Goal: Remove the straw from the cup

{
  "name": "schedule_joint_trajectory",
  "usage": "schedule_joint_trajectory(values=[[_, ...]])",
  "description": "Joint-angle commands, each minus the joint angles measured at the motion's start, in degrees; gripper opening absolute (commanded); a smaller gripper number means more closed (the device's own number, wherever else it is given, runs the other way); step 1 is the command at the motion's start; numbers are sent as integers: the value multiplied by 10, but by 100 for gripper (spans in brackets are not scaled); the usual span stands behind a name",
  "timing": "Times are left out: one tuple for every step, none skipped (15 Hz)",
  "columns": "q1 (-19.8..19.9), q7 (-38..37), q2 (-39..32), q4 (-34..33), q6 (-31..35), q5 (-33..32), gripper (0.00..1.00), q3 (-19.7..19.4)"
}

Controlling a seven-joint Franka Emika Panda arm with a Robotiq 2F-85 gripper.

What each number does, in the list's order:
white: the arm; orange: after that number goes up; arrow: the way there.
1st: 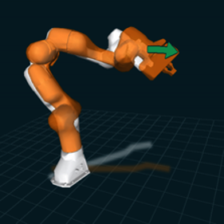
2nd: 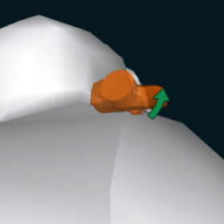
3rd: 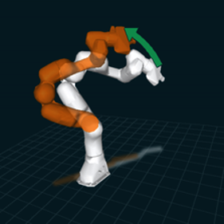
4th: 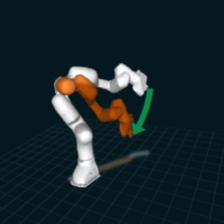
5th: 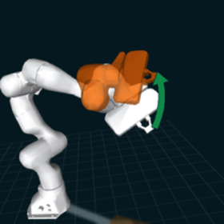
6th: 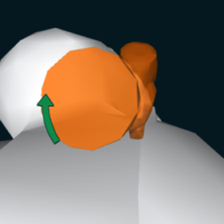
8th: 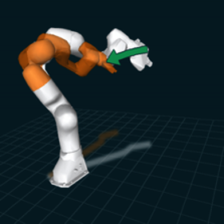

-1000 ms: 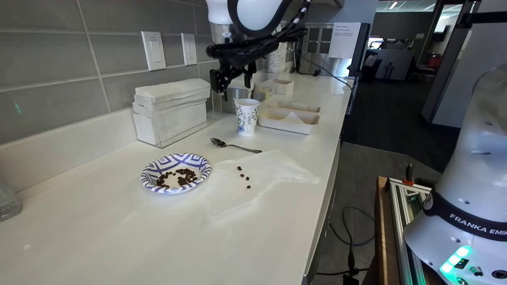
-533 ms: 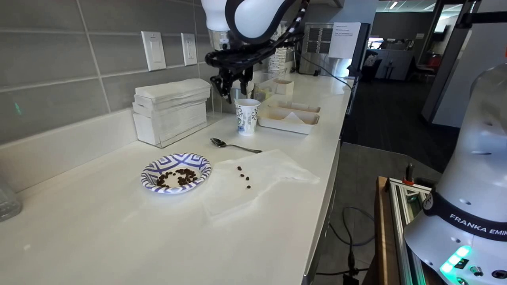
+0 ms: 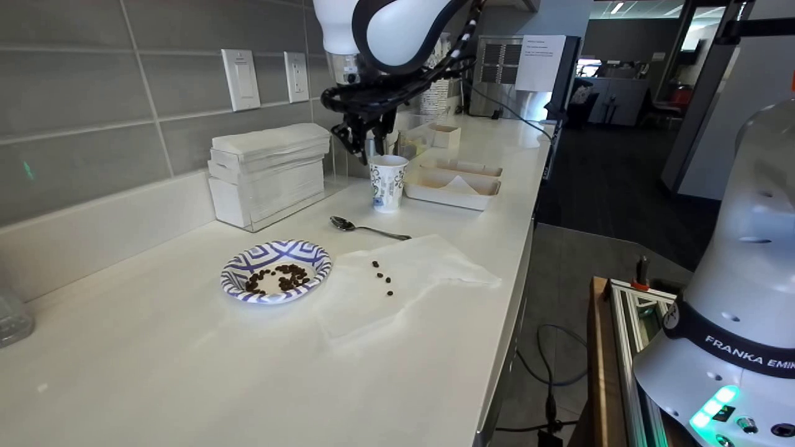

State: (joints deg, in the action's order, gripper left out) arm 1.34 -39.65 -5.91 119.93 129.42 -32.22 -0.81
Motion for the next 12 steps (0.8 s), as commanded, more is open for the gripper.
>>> schedule_joint_trajectory(values=[[-12, -22, -7, -5, 4, -20, 33, -10], [-13, -23, -6, -4, 4, -23, 27, -11], [-13, -26, -5, -4, 4, -26, 15, -11], [-13, -28, -4, -3, 3, -29, 6, -12], [-14, -29, -1, -2, 1, -33, 6, -12], [-15, -32, 3, 0, 0, -42, 1, -12], [-16, -34, 6, 2, -1, -48, 0, -12], [-16, -36, 13, 5, -4, -52, 0, -11], [-16, -36, 19, 6, -7, -55, 1, -10], [-17, -36, 26, 8, -12, -55, 1, -9], [-18, -30, 36, 10, -21, -50, 1, -7], [-19, -29, 44, 11, -33, -45, 1, -5]])
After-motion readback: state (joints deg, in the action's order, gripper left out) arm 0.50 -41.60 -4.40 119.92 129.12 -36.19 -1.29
